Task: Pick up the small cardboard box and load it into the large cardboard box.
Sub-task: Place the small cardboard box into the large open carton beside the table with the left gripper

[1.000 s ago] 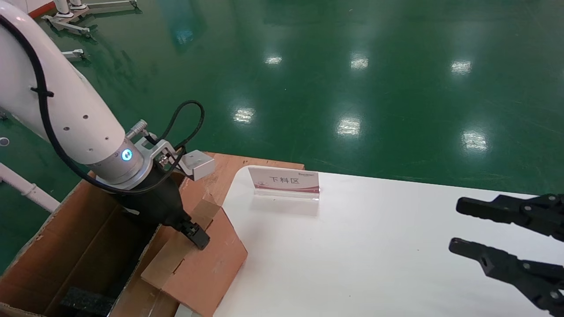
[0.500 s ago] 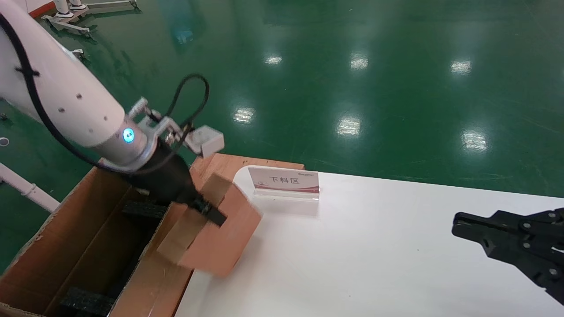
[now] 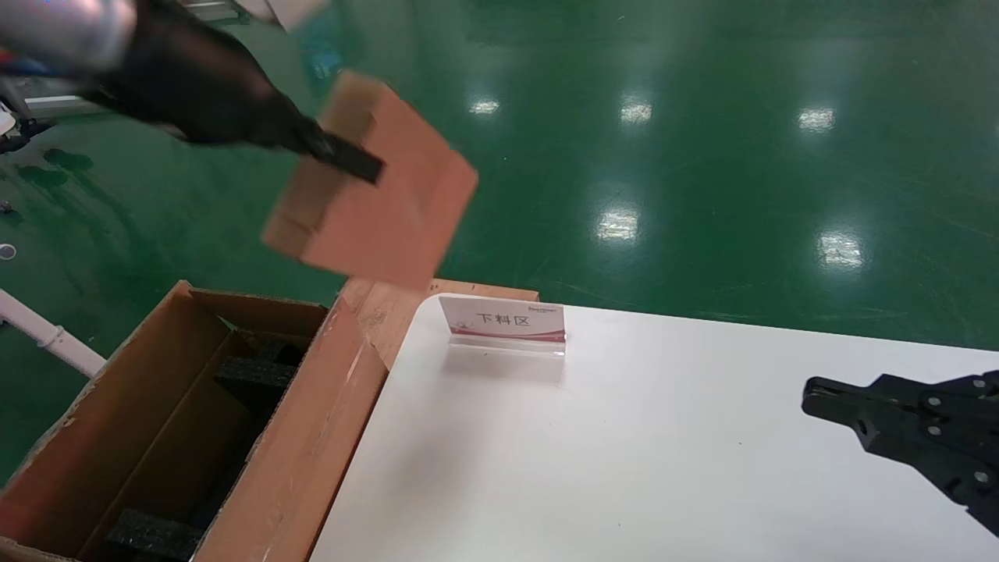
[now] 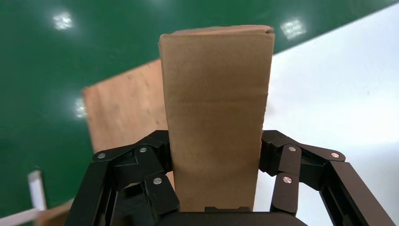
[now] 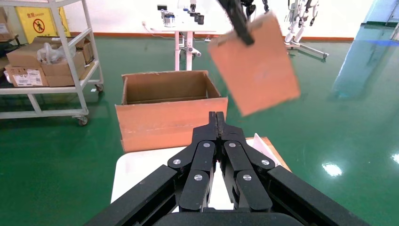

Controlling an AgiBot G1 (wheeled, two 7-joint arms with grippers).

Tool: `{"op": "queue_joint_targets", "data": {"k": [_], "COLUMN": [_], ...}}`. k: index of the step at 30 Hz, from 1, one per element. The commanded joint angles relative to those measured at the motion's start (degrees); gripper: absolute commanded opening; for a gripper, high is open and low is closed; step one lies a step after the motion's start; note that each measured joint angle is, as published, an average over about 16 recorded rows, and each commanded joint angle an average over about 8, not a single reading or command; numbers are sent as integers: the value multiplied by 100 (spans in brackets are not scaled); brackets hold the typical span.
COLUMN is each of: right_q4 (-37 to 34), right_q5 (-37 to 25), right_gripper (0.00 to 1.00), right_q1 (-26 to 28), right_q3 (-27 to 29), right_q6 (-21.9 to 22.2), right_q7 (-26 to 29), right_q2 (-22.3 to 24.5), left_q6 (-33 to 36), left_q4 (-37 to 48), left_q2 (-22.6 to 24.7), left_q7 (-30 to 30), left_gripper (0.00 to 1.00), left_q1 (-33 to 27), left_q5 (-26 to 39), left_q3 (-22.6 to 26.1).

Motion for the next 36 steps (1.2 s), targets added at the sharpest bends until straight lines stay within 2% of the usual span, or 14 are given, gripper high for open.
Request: {"op": "queue_joint_targets", "data": {"k": [1,4,7,10,14,15,22,23,28,36], "right_q4": [0,0,0,0,0,0,0,0,0,0], "right_q5": [1,1,2,3,4,4,6,6,7,9], "right_gripper": [0,0,0,0,0,3,91,100,100,100], "right_q1": [0,0,1,1,1,1,2,2,2,3], "right_q3": [-1,-2,-3,-4,-6,-6,-8,-9,-11,-14], "right_q6": [0,1,1,2,2,3,4,4,5,6], "right_q7": [0,-1,-2,-2,-3,-3,-4,-4,-5,-7], "right_q2": [0,1,1,2,2,2,3,4,4,6], "left_q6": [122,401,585,655,680,682,694,723,862,836], "left_q4": [3,58,106,116,96,89,87,79,-32,-90], "left_q2": [-41,-43,-46,-71,-98,-98,-8,3,-47,-457], "left_q7": [20,27,64,86,19,-7,-126,-139,-218,-98], "left_gripper": [0,0,0,0,0,0,0,0,0,0], "left_q1": [-262,-540,-833,-1199,-1761,-1898,-2556,-2631,-2970,-3057], "left_q5": [66,66,-3,-160,-474,-562,-992,-1022,-1122,-1027], "left_q3": [-99,-4,291,820,1777,2041,3644,3805,4439,4964]}}
